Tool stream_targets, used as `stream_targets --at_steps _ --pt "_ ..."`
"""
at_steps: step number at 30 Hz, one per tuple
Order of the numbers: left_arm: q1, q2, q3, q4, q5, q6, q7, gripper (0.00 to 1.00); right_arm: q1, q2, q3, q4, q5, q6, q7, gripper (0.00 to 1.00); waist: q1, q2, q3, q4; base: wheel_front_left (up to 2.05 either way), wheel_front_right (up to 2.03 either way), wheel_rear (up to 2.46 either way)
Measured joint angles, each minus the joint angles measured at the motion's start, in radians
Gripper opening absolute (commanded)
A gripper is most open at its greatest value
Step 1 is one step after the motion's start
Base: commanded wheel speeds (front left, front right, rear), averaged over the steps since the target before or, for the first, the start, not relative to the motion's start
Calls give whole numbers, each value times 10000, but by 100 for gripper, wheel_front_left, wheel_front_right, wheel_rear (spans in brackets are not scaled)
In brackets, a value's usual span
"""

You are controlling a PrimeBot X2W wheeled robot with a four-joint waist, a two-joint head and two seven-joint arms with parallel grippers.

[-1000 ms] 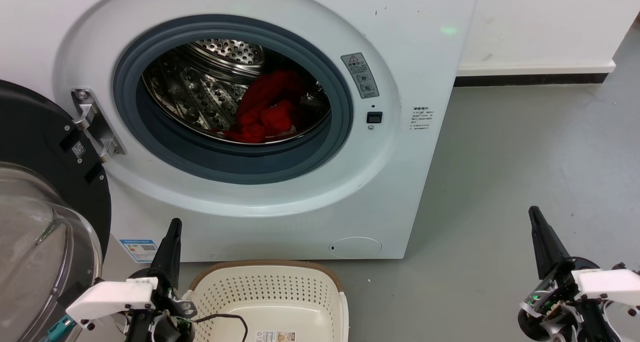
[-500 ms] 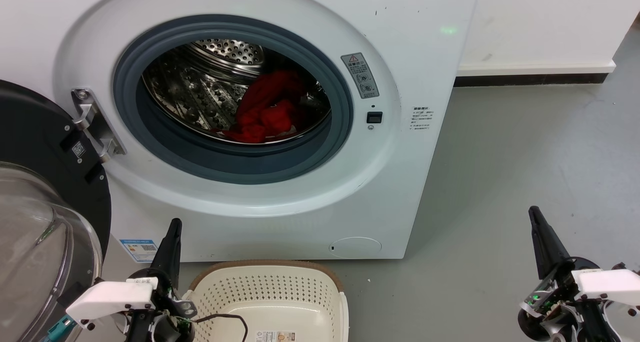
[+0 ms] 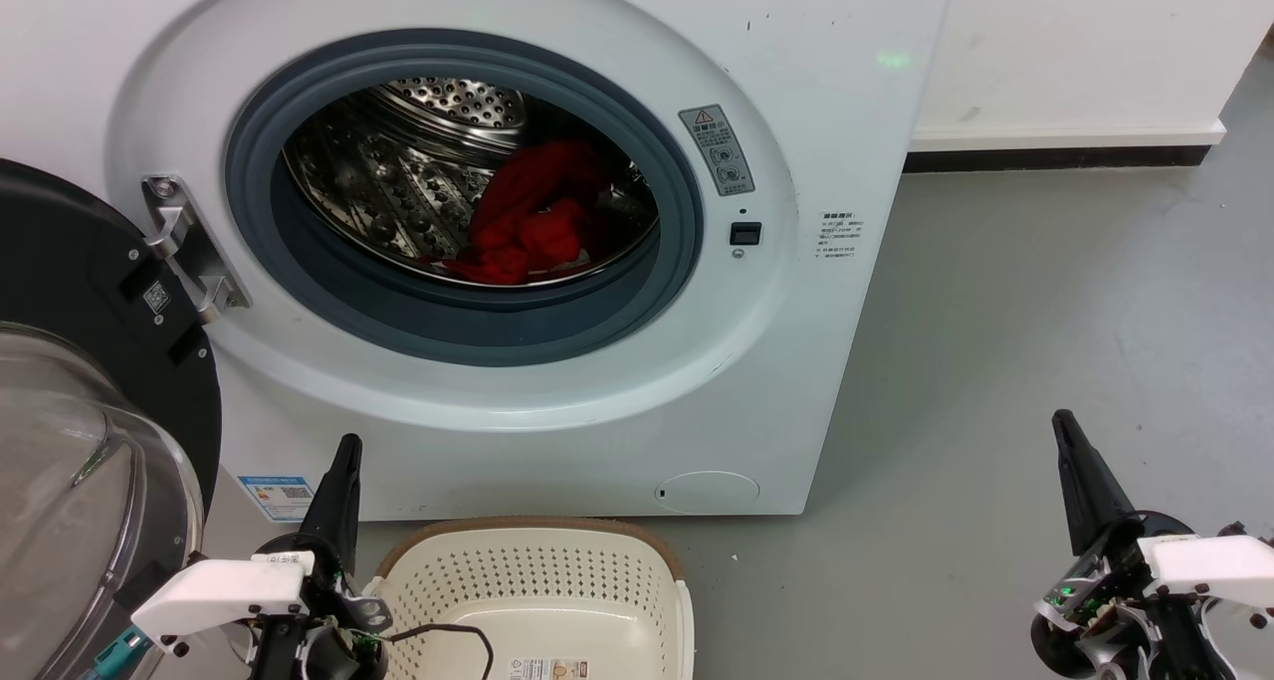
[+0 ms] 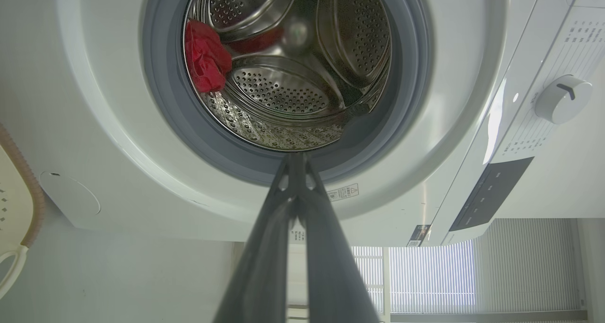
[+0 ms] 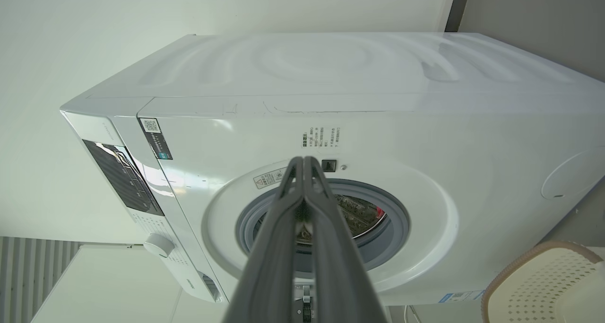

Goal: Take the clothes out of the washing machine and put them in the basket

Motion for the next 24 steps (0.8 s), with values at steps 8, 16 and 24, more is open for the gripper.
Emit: stream_targets --at_steps 8,16,24 --pt "0 0 0 0 -2 0 0 0 0 0 0 0 0 0 0 0 0 0 0 0 0 0 0" --pt "249 -27 -282 153 111 13 -284 100 284 12 213 107 -174 -2 -268 100 0 0 1 -8 0 0 0" --pt "249 -19 -426 -88 846 15 -677 100 446 19 291 -104 -1095 -2 -675 100 0 0 -7 -16 0 0 0"
